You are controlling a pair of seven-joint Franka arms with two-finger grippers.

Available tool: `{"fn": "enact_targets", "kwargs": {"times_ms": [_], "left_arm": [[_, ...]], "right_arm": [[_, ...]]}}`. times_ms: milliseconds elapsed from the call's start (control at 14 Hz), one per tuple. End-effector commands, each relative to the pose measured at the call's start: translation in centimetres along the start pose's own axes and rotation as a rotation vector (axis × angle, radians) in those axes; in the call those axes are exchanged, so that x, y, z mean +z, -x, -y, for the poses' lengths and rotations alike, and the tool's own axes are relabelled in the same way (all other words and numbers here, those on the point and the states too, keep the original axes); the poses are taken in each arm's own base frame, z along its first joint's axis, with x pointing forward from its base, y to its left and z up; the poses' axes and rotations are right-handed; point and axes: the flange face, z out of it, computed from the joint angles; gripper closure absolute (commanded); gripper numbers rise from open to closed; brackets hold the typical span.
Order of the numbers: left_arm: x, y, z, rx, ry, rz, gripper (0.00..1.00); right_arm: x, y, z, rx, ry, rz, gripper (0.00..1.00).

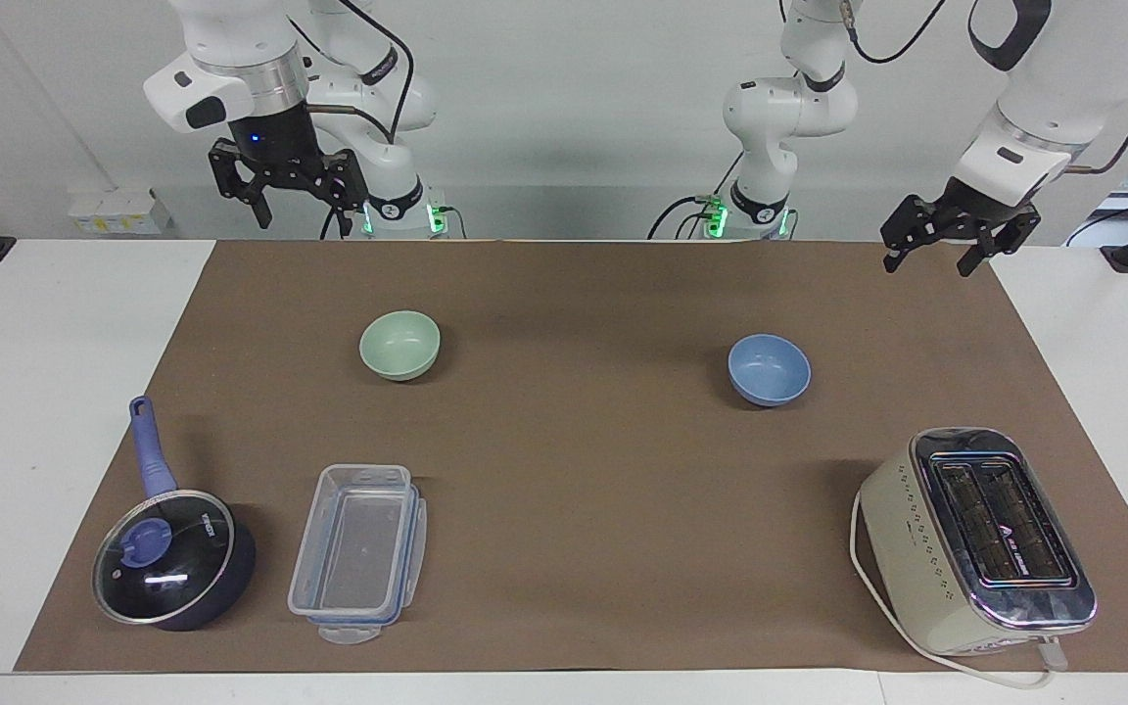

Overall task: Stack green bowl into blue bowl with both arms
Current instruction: 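Move the left gripper toward the blue bowl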

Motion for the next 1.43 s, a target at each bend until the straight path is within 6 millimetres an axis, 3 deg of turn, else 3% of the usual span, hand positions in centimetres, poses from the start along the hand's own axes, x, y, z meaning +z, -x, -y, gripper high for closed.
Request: {"fn": "enact_targets", "kwargs": {"times_ms": [0, 214, 857, 1357], "left_arm": [[-0.3, 0.6, 0.4, 0.004, -0.019, 0.006, 0.00], [-0.2, 0.5, 0.4, 0.004, -0.019, 0.004, 0.00], [1.2, 1.1, 0.2, 0.009, -0.019, 0.027, 0.00], [5.9, 1.4, 0.2, 0.008, -0.018, 0.038, 0.00]], "right_arm": [[-0.1, 0.0, -0.5, 0.034, -0.010, 0.018, 0.00], [0.3, 0.2, -1.8, 0.053, -0.043, 0.040, 0.00], [0.4, 0.8, -2.0, 0.058, -0.075, 0.054, 0.00], [0.2, 0.7, -2.2, 0.057, -0.083, 0.048, 0.00]]}}
